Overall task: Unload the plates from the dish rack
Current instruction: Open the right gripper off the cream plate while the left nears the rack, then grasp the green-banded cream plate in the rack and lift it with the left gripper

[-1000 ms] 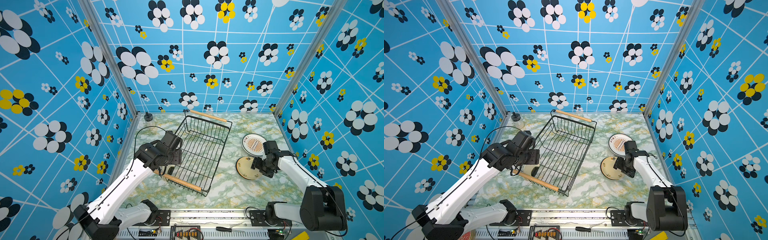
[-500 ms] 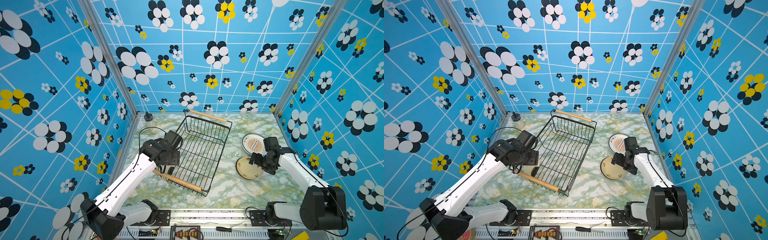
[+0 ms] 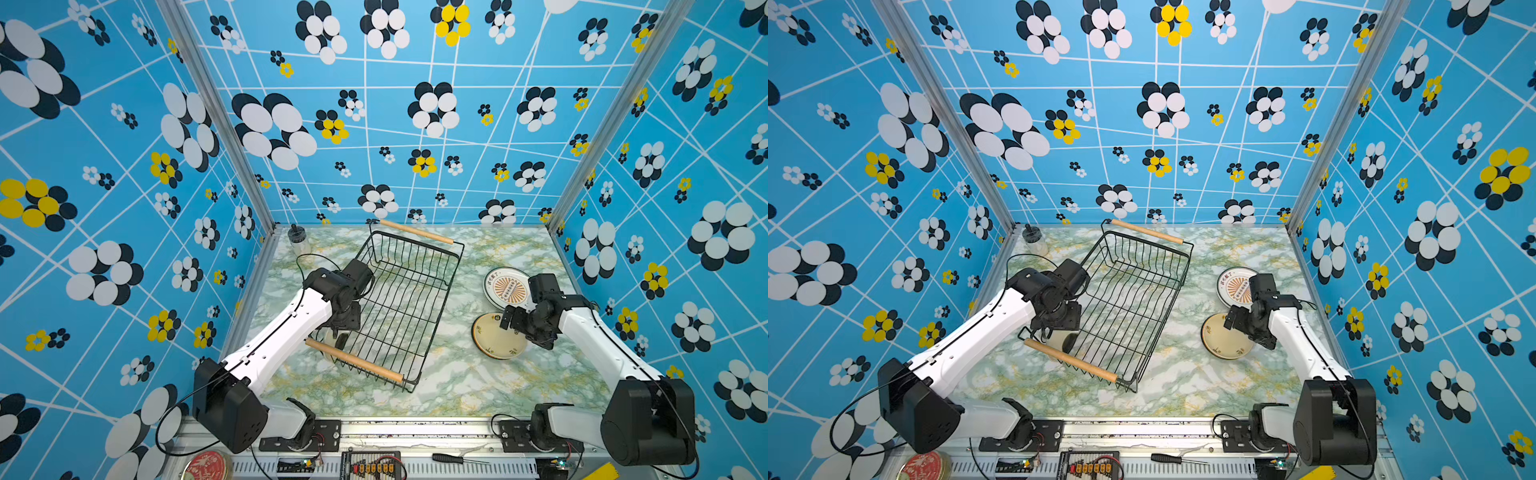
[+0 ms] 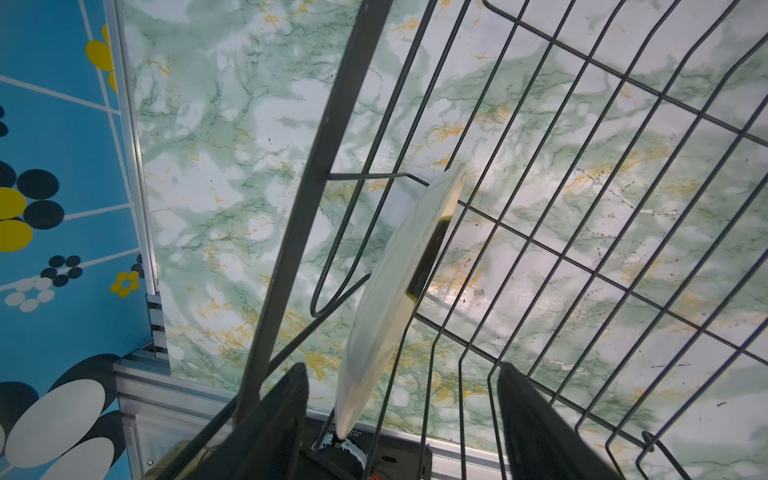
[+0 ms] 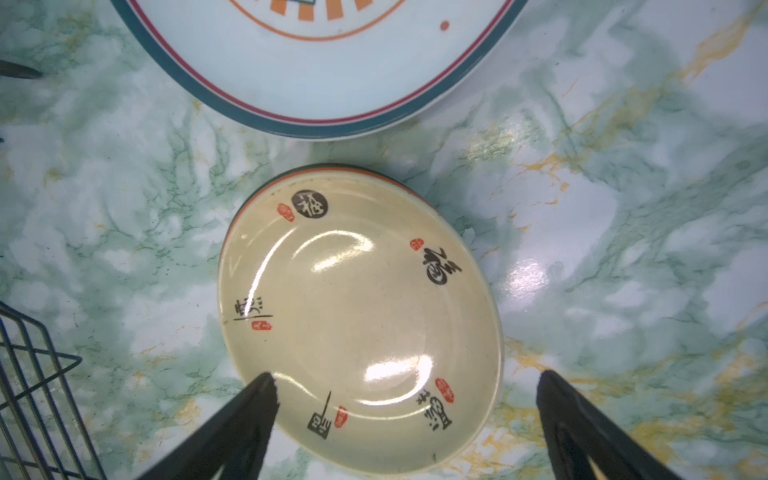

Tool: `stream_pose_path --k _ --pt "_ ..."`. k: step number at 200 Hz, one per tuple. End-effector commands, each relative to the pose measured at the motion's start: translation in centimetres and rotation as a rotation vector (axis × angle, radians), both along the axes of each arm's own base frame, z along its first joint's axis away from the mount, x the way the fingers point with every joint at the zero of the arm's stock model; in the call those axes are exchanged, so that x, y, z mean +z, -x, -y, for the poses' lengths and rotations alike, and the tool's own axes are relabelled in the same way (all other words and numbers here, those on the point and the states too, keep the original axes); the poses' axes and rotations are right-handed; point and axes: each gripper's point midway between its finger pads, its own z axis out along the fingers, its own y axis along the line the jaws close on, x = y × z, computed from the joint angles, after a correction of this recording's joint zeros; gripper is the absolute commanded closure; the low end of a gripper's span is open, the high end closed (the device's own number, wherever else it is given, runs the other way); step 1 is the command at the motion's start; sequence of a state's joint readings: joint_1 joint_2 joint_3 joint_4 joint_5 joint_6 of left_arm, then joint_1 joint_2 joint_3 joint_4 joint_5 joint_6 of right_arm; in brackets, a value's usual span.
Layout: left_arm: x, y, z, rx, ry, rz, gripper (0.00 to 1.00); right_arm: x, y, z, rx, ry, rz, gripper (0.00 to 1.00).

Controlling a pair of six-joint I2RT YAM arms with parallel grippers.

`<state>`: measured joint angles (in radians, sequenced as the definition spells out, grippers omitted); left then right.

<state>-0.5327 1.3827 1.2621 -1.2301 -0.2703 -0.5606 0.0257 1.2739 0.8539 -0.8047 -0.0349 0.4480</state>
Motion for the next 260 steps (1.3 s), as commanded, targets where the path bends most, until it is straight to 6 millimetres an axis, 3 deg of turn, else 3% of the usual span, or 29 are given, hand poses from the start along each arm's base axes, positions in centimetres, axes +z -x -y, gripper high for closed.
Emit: stream_pose_path --k 1,75,165,260 --pt "-0.9 0.4 -1.1 0.028 -0.041 -0.034 0.27 1.1 0.1 0.3 0.010 0.018 0.011 0.01" --pt "-3.9 -0.3 -1.5 0.036 -0.022 -0.088 0.37 1.6 0.4 0.9 0.000 0.012 0.040 0.01" --pt "-6.9 -0.6 -2.0 0.033 -0.030 -0.130 0.63 2.6 0.6 0.9 -0.012 -0.001 0.085 0.01" --pt "-6.2 -0.8 -2.0 0.011 -0.021 -0.128 0.85 2.6 0.6 0.6 -0.008 -0.024 0.091 0.01"
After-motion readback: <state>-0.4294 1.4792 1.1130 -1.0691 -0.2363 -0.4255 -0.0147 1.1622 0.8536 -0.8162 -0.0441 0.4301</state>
